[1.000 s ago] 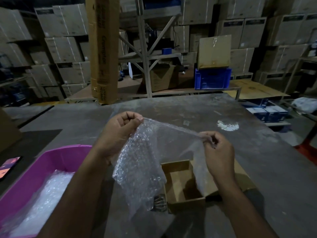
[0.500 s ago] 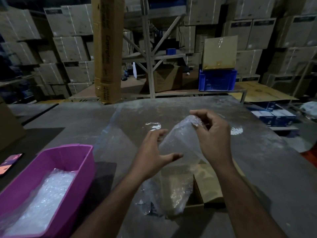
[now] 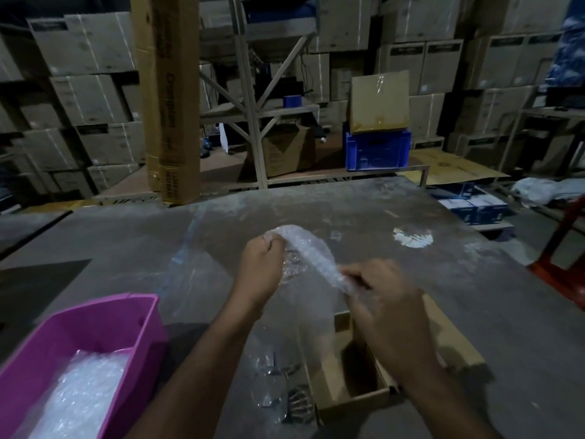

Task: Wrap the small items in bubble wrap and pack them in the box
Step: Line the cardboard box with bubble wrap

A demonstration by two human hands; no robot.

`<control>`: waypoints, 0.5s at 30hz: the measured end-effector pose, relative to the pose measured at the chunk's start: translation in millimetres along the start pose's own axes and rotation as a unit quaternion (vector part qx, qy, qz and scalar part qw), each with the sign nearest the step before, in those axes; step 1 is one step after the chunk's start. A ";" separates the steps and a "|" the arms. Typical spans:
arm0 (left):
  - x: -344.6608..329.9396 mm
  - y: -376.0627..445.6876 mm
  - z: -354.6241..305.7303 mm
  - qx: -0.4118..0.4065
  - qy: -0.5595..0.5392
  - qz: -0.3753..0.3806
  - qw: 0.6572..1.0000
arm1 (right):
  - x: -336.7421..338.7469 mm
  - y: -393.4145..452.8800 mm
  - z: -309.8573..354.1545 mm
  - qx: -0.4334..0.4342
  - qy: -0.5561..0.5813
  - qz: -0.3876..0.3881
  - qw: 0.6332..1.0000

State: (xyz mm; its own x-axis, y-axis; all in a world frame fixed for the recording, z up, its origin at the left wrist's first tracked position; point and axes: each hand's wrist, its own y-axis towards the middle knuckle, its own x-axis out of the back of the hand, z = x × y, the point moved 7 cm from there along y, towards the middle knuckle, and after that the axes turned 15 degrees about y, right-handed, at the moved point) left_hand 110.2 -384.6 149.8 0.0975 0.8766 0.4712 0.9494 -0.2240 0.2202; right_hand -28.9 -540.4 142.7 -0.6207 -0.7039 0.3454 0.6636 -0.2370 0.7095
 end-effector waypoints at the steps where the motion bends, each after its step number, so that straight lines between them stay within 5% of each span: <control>1: -1.9 0.9 0.8 0.011 -0.032 0.021 0.999 | -11.6 -7.3 0.1 -0.002 0.002 0.030 1.000; 8: -0.5 2.8 -3.5 0.040 -0.166 0.100 0.980 | -58.0 -40.3 -31.8 -0.136 -0.007 0.292 0.947; 15: 3.9 -3.8 -5.8 0.036 -0.208 0.173 0.962 | -15.1 -12.5 -52.0 -0.221 0.091 0.044 0.970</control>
State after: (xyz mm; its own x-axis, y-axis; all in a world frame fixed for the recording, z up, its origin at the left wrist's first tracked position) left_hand 105.3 -382.8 155.8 0.5088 0.8524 0.1209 0.8550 -0.5167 0.0446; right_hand -6.1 -561.5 96.6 -0.4968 -0.8310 0.2503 0.8497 -0.4069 0.3355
